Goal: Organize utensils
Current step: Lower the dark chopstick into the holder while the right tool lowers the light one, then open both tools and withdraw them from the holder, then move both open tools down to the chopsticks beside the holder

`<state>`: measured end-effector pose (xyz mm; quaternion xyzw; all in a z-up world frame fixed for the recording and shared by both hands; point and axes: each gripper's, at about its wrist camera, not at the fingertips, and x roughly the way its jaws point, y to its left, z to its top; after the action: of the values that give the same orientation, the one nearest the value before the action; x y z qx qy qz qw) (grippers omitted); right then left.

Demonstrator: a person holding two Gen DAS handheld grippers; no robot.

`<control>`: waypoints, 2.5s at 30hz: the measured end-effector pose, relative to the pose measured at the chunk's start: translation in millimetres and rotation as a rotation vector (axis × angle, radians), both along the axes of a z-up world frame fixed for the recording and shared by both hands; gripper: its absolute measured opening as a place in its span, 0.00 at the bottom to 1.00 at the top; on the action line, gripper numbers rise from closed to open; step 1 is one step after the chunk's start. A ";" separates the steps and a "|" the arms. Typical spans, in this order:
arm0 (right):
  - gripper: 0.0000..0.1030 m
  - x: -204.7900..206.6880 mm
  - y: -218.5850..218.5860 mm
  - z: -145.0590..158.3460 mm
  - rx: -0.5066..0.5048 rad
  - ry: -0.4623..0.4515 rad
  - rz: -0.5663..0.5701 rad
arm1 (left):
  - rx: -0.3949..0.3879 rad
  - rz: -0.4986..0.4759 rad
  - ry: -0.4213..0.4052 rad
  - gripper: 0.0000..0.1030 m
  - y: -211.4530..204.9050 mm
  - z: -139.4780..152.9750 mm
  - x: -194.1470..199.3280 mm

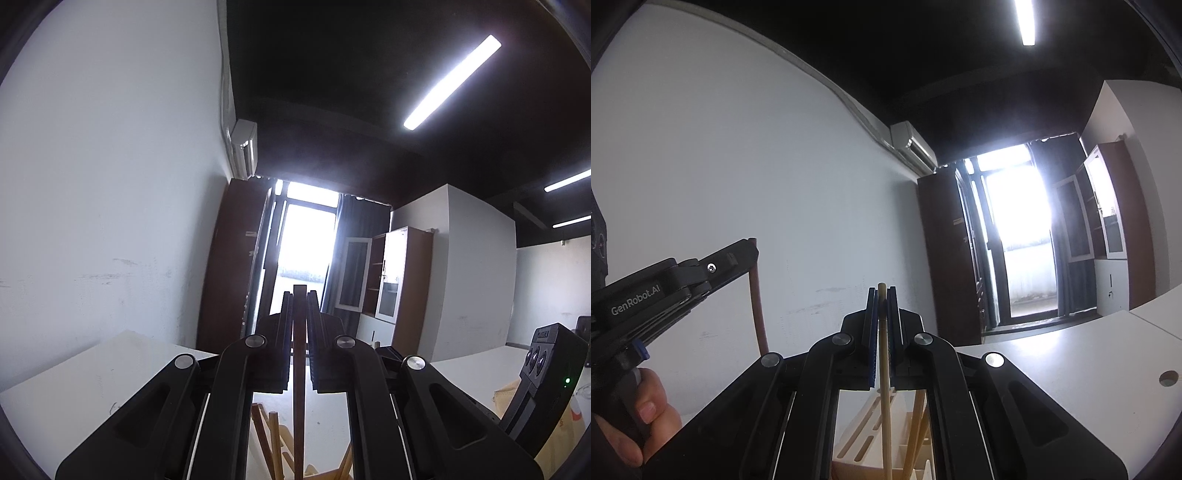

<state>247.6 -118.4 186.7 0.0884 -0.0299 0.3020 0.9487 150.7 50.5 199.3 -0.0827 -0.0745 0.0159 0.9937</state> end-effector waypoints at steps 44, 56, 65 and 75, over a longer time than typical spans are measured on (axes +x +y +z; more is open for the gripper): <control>0.08 -7.6 -5.5 -18.5 -0.202 0.218 -0.021 | 0.014 -0.040 0.177 0.09 16.2 -21.5 0.1; 0.35 -24.9 1.0 -31.3 -0.277 0.240 -0.066 | 0.082 0.029 0.362 0.29 7.0 -37.4 -10.2; 0.46 -46.5 6.0 -51.0 -0.361 0.310 -0.054 | 0.099 0.031 0.496 0.35 8.5 -63.7 -19.7; 0.52 -58.4 0.2 -76.4 -0.396 0.435 -0.056 | 0.075 0.009 0.562 0.39 9.0 -94.3 -32.8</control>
<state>189.2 -118.2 110.3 -0.0365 0.2315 0.2498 0.9395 117.8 59.5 105.0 -0.0378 0.2032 0.0401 0.9776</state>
